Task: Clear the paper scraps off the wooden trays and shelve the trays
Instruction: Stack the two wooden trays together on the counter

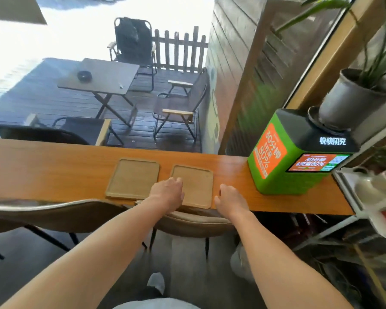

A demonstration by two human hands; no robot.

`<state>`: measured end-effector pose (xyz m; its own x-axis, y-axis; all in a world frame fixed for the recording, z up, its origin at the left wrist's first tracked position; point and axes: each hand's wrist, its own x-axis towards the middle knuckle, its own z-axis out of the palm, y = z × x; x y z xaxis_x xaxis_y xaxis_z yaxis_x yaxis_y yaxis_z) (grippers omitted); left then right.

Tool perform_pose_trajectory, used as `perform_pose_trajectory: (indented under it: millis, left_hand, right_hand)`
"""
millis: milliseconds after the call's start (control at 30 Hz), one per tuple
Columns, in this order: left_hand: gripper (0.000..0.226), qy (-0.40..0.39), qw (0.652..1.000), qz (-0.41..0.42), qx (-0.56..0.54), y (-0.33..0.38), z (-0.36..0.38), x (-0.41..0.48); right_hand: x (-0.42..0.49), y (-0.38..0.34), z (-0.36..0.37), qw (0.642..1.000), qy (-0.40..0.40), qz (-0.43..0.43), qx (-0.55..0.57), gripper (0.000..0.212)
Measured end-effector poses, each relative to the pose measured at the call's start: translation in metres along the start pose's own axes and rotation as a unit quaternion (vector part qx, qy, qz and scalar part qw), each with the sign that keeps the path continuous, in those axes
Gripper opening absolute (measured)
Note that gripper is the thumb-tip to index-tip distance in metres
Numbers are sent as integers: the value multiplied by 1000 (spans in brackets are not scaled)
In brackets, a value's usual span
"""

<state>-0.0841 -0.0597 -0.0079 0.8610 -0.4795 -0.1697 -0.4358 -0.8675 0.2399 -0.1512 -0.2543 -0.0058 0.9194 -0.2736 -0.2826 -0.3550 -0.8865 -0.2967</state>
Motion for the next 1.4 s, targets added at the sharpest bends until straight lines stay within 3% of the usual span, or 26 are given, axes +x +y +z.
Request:
perform_pose_trajectory:
  millis: [267, 500, 733, 833, 1033, 1300, 1400]
  left_hand:
    - [18, -63, 992, -99, -35, -86, -3, 27]
    - [9, -107, 991, -75, -31, -86, 17, 53]
    - [26, -166, 985, -53, 8, -76, 33, 82]
    - [26, -202, 977, -74, -5, -73, 36, 98]
    - [28, -253, 952, -155, -73, -73, 50, 131]
    - [38, -250, 924, -250, -145, -71, 81, 140]
    - [44, -220, 919, -273, -181, -69, 79, 149]
  right_hand:
    - [16, -52, 39, 997, -74, 29, 7, 13]
    - [48, -51, 47, 994, -100, 52, -4, 14]
    - [88, -23, 52, 989, -128, 77, -3, 13]
    - [108, -7, 57, 979, -175, 102, 3, 29]
    - [139, 13, 64, 967, -217, 128, 27, 31]
    - [153, 25, 93, 958, -216, 183, 40, 39]
    - [163, 22, 91, 962, -162, 204, 75, 40]
